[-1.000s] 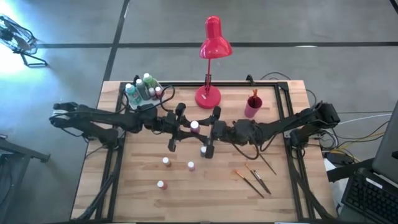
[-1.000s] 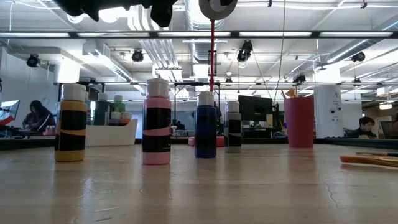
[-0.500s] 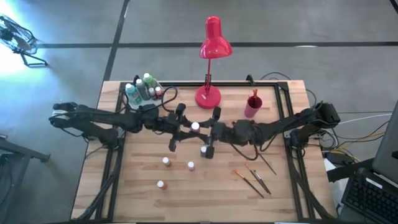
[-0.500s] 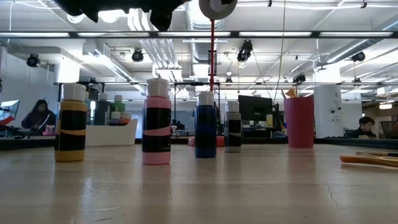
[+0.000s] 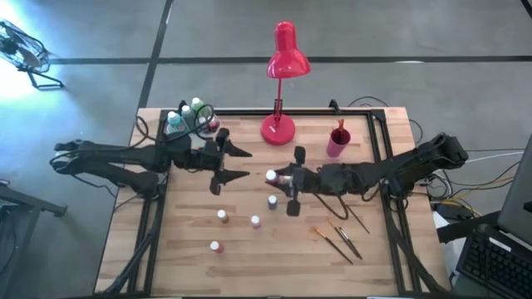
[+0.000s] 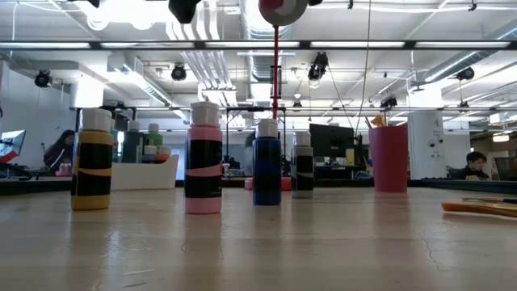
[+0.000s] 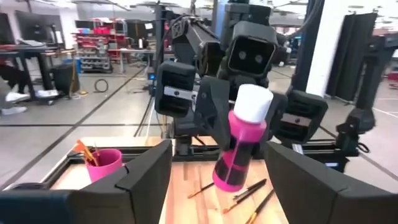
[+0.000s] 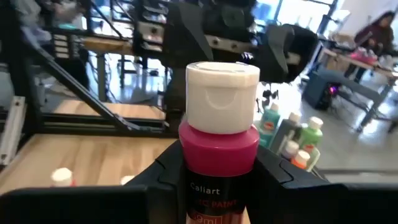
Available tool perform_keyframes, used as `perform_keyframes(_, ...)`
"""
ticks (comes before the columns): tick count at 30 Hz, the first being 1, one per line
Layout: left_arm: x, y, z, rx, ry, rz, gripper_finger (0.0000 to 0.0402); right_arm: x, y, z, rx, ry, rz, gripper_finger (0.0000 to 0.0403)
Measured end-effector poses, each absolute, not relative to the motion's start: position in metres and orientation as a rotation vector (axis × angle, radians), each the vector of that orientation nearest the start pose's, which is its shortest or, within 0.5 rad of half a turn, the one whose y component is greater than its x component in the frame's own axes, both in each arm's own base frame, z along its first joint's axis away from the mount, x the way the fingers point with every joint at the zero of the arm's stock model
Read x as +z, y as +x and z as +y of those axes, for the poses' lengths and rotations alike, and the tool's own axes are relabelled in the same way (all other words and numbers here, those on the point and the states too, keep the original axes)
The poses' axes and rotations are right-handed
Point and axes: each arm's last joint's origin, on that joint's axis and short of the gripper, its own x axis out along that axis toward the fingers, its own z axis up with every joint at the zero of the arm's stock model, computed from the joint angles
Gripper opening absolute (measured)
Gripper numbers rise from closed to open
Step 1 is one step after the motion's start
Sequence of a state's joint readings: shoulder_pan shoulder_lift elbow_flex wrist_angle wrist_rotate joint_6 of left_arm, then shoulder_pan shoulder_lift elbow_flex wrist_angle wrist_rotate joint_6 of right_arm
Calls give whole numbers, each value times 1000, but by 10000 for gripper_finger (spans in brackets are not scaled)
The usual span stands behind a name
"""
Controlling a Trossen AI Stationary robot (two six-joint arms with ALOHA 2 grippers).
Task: Pick & Place Paint Supplies
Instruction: Put the pink paint bottle into the white bin
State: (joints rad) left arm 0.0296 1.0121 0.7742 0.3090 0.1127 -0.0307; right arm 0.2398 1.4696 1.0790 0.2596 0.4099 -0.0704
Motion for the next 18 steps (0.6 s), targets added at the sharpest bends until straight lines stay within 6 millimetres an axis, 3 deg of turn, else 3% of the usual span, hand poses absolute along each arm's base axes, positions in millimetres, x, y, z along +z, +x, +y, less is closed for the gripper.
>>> perform_keyframes(5, 334, 233, 5, -62, -28, -30, 260, 311, 333, 68, -174, -101, 144, 97)
perform_keyframes(10, 334, 253, 4, -67, -7, 79, 259, 311, 335, 67, -174, -97, 142, 97)
perform_keyframes(18, 356, 278, -2, -102, 72, 219, 259, 306, 334, 67, -179, -75, 189, 97)
